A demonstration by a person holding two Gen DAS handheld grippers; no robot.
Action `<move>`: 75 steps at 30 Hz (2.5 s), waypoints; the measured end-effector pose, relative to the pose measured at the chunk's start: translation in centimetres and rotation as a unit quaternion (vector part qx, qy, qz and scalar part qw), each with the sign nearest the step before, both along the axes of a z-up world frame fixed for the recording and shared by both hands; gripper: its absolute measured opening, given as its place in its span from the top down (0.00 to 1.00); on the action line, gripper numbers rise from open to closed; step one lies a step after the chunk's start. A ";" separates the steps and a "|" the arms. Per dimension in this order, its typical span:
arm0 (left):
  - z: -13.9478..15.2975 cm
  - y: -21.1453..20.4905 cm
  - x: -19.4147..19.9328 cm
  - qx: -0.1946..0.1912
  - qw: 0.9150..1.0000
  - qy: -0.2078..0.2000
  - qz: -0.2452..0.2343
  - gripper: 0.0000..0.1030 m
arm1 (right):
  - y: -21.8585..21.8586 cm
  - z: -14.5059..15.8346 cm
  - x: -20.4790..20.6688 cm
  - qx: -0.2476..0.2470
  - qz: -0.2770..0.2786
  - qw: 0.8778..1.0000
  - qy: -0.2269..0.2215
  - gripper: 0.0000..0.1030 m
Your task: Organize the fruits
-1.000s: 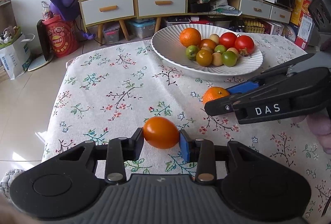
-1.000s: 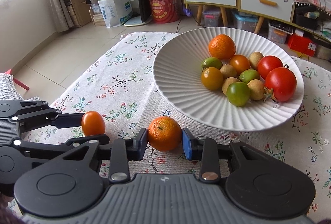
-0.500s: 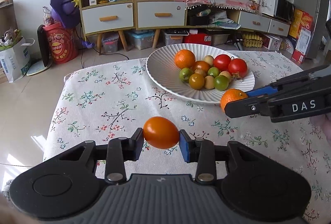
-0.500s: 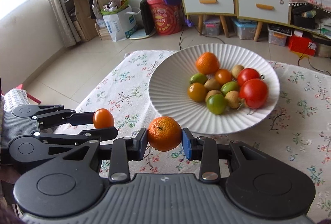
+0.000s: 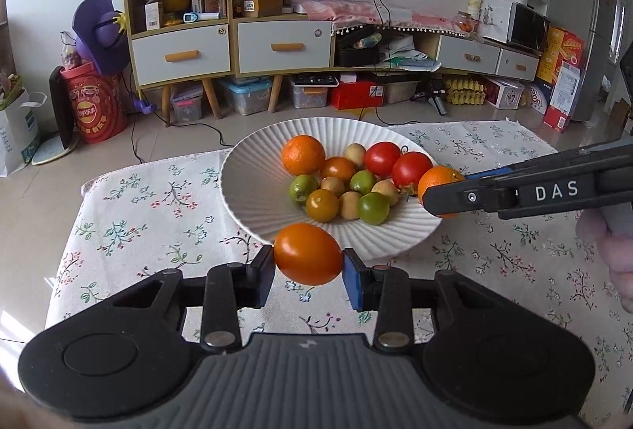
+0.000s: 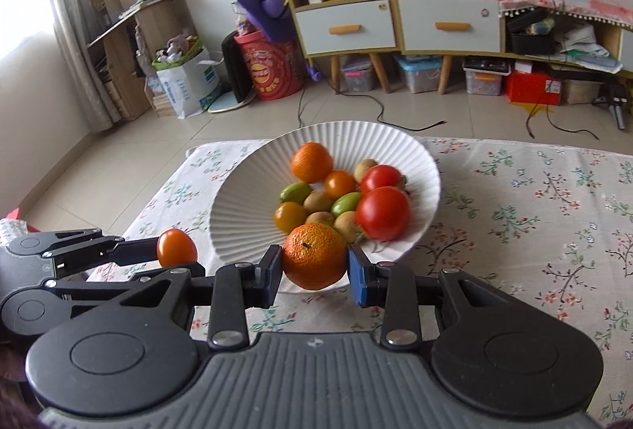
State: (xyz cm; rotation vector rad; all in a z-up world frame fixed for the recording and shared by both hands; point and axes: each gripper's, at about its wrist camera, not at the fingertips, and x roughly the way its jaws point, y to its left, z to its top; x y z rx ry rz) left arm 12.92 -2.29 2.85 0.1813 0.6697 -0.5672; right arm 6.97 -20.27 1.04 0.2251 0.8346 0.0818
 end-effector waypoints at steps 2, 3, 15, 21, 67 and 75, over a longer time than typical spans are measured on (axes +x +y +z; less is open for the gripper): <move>-0.2 -0.7 0.3 0.001 1.000 0.001 -0.003 0.66 | -0.4 -0.2 0.1 0.001 -0.007 1.000 0.000 0.69; -0.2 -1.0 0.5 0.001 1.000 0.002 -0.005 0.66 | -0.5 -0.3 0.3 0.002 -0.010 1.000 0.001 0.69; -1.3 -3.3 2.3 0.004 1.000 0.025 -0.010 0.66 | -0.7 -1.3 1.1 0.018 -0.016 1.000 0.017 0.69; -1.6 -3.6 2.9 0.001 1.000 0.030 -0.008 0.66 | -1.0 -1.4 1.0 0.020 -0.015 1.000 0.017 0.69; 1.8 -0.2 -5.4 0.037 0.986 0.067 0.147 0.03 | 0.7 3.1 -6.4 -0.073 -0.094 0.993 0.015 0.11; 0.7 0.9 -4.8 0.046 0.978 0.088 0.185 0.03 | 1.1 1.6 -5.9 -0.115 -0.067 0.991 0.025 0.07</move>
